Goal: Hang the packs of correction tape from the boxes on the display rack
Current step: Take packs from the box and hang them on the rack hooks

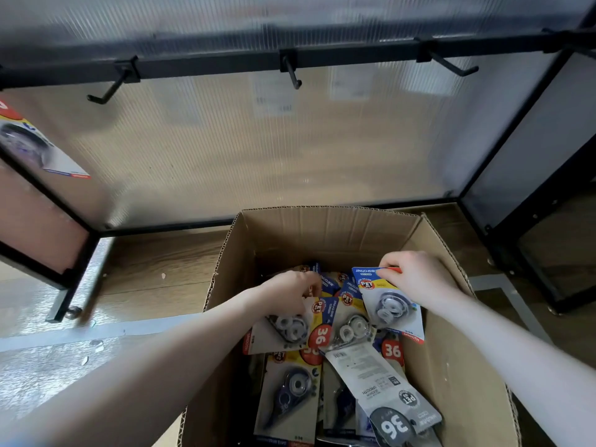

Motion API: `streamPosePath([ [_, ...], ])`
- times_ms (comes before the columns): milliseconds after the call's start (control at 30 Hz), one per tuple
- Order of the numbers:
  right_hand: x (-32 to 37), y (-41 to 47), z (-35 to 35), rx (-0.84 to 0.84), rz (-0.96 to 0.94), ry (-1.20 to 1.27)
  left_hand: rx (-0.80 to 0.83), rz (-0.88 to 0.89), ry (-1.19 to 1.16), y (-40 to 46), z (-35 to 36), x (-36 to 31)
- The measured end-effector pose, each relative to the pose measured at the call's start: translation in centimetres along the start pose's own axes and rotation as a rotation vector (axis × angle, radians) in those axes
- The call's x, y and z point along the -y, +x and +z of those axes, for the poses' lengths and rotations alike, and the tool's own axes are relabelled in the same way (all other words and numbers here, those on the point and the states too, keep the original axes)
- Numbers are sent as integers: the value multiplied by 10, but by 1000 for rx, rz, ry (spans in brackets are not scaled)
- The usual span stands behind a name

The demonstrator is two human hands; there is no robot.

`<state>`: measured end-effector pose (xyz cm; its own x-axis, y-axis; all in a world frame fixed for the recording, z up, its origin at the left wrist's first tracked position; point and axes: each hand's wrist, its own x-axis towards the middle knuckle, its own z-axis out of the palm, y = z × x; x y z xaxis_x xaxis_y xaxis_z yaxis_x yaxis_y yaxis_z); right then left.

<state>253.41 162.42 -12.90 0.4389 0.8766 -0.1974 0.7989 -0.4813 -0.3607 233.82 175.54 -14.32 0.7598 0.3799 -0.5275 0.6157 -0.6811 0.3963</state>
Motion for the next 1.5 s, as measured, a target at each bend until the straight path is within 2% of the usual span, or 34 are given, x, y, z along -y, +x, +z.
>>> streamPosePath([
  [100, 4, -1, -6, -25, -17, -41, 21, 32, -20, -5, -9, -3],
  [200, 8, 2, -14, -66, -26, -52, -56, 5, 17, -16, -23, -4],
  [467, 25, 15, -39, -150, -85, -38, -226, -44, -240, -55, -59, -2],
  [833, 48, 10, -84, -198, -108, -29, -591, 23, -228, -80, -88, -4],
  [1100, 73, 5, -111, -268, -172, -41, -882, -1, -204, -119, -113, -2],
  [1500, 155, 1, -133, -404, -271, 79, -1097, 114, -634, -184, -152, 55],
])
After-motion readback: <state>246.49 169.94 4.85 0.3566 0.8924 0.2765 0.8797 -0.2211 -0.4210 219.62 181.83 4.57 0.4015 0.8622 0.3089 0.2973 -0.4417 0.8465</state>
